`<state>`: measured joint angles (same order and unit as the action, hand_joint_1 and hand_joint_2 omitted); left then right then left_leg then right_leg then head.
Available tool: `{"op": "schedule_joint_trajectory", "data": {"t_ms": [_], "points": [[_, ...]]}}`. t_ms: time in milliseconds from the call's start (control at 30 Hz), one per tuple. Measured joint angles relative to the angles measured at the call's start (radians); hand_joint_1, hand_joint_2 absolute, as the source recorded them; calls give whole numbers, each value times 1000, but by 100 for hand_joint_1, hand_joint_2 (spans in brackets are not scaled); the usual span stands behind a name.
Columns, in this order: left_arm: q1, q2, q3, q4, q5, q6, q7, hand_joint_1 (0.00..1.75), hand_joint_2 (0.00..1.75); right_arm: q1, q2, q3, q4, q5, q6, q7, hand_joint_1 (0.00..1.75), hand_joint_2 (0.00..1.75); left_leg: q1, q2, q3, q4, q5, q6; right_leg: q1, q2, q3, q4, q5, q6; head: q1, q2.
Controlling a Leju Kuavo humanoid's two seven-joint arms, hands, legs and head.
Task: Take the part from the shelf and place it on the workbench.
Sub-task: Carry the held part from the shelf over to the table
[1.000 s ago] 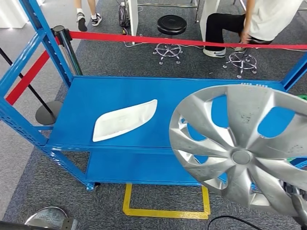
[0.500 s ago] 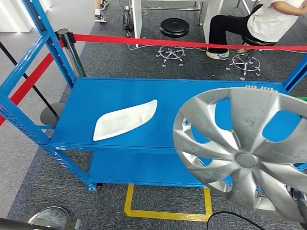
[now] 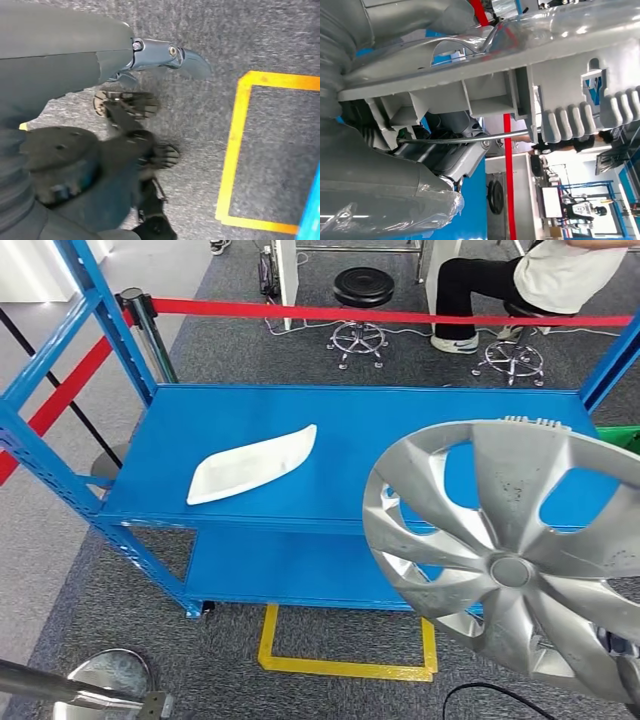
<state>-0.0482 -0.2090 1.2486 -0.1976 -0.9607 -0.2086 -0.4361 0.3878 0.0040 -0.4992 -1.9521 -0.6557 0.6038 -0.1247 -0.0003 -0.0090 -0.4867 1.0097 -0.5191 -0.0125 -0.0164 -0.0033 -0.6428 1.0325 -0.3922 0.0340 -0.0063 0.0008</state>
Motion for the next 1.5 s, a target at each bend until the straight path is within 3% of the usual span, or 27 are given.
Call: {"op": "schedule_joint_trajectory", "data": {"t_ms": [33, 133, 200, 267, 300, 333, 367, 400, 433, 500, 533, 600, 667, 767, 800, 833, 900, 967, 1033, 1067, 1133, 1200, 1300, 1333, 1400, 1433, 1500], "points": [[-3, 0, 0, 0, 0, 0, 0, 0, 175, -1, 2, 0, -3, 6, 0, -4, 175, 175, -3, 1, 15, -27, -3, 5, 0, -2, -1, -1, 7, 6, 0, 0], [-1, -1, 0, 0, -2, 2, 0, 0, 175, -2, 9, 0, -13, 42, -4, -30, 175, 175, -4, 1, 4, -39, 16, 20, -4, -3, -7, -3, 13, 23, 1, 0], [1, 0, 1, 0, -7, 3, 0, 0, 175, -2, 13, 0, -17, 78, -10, -57, 175, 175, -1, 3, -13, -43, 38, 33, -5, -1, -31, 60, -56, 31, 4, 0], [1, 1, 2, 0, -11, 3, 0, 0, 175, -3, 17, 1, -18, 101, -14, -75, 175, 175, -2, 3, -37, -42, 57, 38, -5, -1, -63, 187, -151, 36, 6, 0], [2, 1, 2, 0, -12, 3, 0, 0, 175, -3, 19, 1, -18, 106, -15, -78, 175, 175, -3, 3, -50, -41, 67, 39, -5, -1, -72, 241, -175, 37, 6, 0], [2, 1, 2, 0, -13, 3, 1, 0, 175, -3, 20, 1, -18, 109, -15, -80, 175, 175, -4, 3, -63, -40, 77, 38, -4, 0, -66, 268, -177, 38, 6, 0], [3, 1, 2, 0, -13, 4, 1, 0, 175, -3, 21, 2, -18, 111, -15, -80, 175, 175, -4, 3, -76, -39, 86, 36, -5, 0, -42, 259, -159, 38, 6, 0], [3, 1, 2, 0, -14, 5, 2, 0, 175, -4, 21, 3, -18, 112, -15, -81, 175, 175, -3, 3, -87, -38, 95, 34, -5, 0, 1, 212, -132, 38, 6, 0], [3, 2, 2, 0, -14, 7, 3, 0, 175, -6, 22, 3, -18, 113, -15, -81, 175, 175, -3, 2, -97, -35, 103, 30, -5, 0, 54, 138, -114, 37, 6, 0], [2, 2, 2, 0, -15, 9, 6, 0, 175, -9, 22, 4, -18, 114, -15, -83, 175, 175, -5, 0, -110, -30, 116, 19, -3, 3, 144, 5, -113, 31, 5, 0], [2, 2, 2, 0, -15, 10, 8, 0, 175, -9, 22, 4, -18, 114, -15, -85, 175, 175, -5, 0, -113, -28, 122, 14, 0, 5, 161, -27, -122, 26, 6, 0], [3, 3, 2, 0, -16, 10, 11, 0, 175, -7, 22, 4, -19, 112, -15, -87, 175, 175, -4, -1, -115, -28, 135, 2, 4, 6, 155, -32, -118, 12, 7, 0], [5, 5, 2, 0, -18, 11, 12, 0, 175, -9, 22, 4, -19, 111, -15, -88, 175, 175, -1, -1, -125, -12, 112, -10, 2, 3, 139, -32, -104, -6, 7, 0], [5, 8, 2, 0, -24, 14, 18, 0, 175, -11, 23, 4, -19, 111, -15, -89, 175, 175, 1, 0, -173, 136, -30, -24, 1, 0, 104, -32, -71, -22, 2, 0], [5, 8, 2, 0, -27, 14, 20, 0, 175, -11, 23, 4, -18, 111, -15, -89, 175, 175, 2, 0, -188, 198, -64, -26, 1, -1, 90, -31, -59, -22, 2, 0], [5, 9, 2, 0, -29, 14, 21, 0, 175, -11, 23, 4, -18, 112, -15, -89, 175, 175, 2, 0, -192, 241, -74, -27, 2, -1, 74, -30, -48, -22, 2, 0], [5, 10, 2, 0, -30, 14, 21, 0, 175, -11, 24, 4, -18, 112, -15, -89, 175, 175, 1, 0, -153, 230, -34, -24, 3, -1, 43, -28, -26, -18, 2, 0], [3, 12, 2, 0, -30, 14, 22, 0, 175, -11, 25, 4, -18, 112, -15, -89, 175, 175, 0, 0, -54, 105, 11, -17, 4, -1, 20, -25, -7, -10, 2, 0], [-2, 13, 2, 0, -30, 14, 22, 0, 175, -11, 25, 4, -18, 112, -15, -89, 175, 175, -2, 0, 29, -24, 8, -6, 7, -2, 6, -24, 12, -1, 2, 0], [-3, 13, 2, 0, -30, 14, 22, 0, 175, -12, 25, 4, -18, 113, -15, -89, 175, 175, -4, -1, 45, -55, 2, -1, 7, -3, 3, -27, 23, 4, 2, 0], [-1, 13, 2, 0, -31, 14, 22, 0, 175, -12, 25, 4, -18, 116, -16, -90, 175, 175, -5, 0, 34, -67, 12, 12, 4, -3, -4, -32, 39, 16, 3, 0], [3, 14, 2, 0, -32, 14, 22, 0, 175, -10, 26, 4, -18, 122, -16, -94, 175, 175, -3, 3, 17, -69, 33, 27, 2, -1, -22, 1, -7, 25, 5, 0], [1, 17, 3, 0, -31, 12, 15, 0, 175, -9, 26, 4, -18, 129, -16, -99, 175, 175, -6, 5, -19, -68, 65, 38, 2, -1, -65, 178, -149, 31, 10, 0], [1, 17, 3, 0, -31, 11, 14, 0, 175, -10, 27, 4, -17, 131, -16, -99, 175, 175, -7, 5, -33, -67, 77, 39, 2, -1, -70, 232, -166, 31, 11, 0], [1, 17, 3, 0, -31, 9, 13, 0, 175, -10, 27, 5, -17, 135, -17, -100, 175, 175, -9, 5, -65, -63, 99, 37, 3, -1, -37, 251, -138, 29, 11, 0], [1, 17, 3, 0, -31, 9, 13, 0, 175, -11, 27, 5, -17, 138, -18, -101, 175, 175, -10, 5, -81, -60, 110, 35, 3, -1, 7, 209, -109, 27, 11, 0], [1, 17, 3, 0, -29, 9, 14, 0, 175, -17, 27, 6, -17, 150, -23, -108, 175, 175, -11, 4, -107, -48, 126, 27, 4, 1, 119, 62, -101, 23, 11, 0]]}}
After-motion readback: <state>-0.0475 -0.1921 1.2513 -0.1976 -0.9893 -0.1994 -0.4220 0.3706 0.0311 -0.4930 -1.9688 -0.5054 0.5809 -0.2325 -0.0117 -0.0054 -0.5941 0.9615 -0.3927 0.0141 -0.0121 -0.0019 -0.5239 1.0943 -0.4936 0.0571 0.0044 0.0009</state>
